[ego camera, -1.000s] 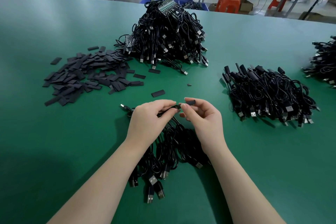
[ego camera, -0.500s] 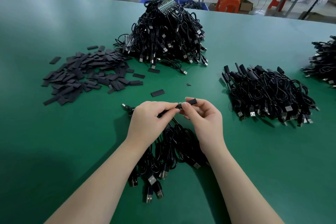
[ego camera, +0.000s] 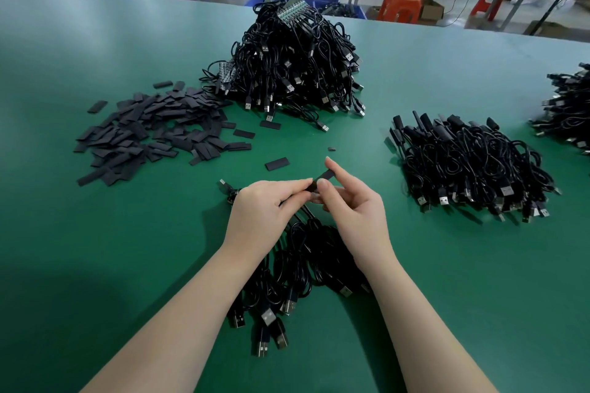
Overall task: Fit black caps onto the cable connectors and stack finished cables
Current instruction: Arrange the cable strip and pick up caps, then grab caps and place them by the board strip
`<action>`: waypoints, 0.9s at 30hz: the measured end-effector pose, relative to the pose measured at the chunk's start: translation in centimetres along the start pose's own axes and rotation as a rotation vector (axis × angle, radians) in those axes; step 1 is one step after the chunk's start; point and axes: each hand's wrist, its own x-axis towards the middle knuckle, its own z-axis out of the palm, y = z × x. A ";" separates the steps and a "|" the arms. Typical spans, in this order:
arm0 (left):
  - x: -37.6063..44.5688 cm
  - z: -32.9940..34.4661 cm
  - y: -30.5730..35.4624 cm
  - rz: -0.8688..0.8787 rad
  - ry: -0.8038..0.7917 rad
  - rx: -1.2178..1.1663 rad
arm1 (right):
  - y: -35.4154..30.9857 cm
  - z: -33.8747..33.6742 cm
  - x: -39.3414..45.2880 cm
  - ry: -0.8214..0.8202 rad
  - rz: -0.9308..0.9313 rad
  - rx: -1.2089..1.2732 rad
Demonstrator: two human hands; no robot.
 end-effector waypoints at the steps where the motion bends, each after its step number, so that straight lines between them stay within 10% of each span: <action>1: 0.0 0.0 0.0 0.016 0.003 0.031 | -0.2 0.3 -0.1 -0.014 0.023 -0.010; 5: 0.2 0.2 0.2 0.045 -0.005 0.113 | 0.5 0.9 -0.3 -0.013 0.019 -0.211; 17: 0.2 0.2 0.6 0.120 0.025 0.132 | -4.0 -3.3 3.0 0.395 -0.062 0.289; 22: 0.2 0.3 0.6 0.107 -0.040 0.117 | -5.7 -9.2 8.7 0.566 -0.161 -0.710; 27: 0.2 0.3 0.3 0.071 -0.041 0.153 | -2.4 -12.0 10.9 0.191 0.183 -1.726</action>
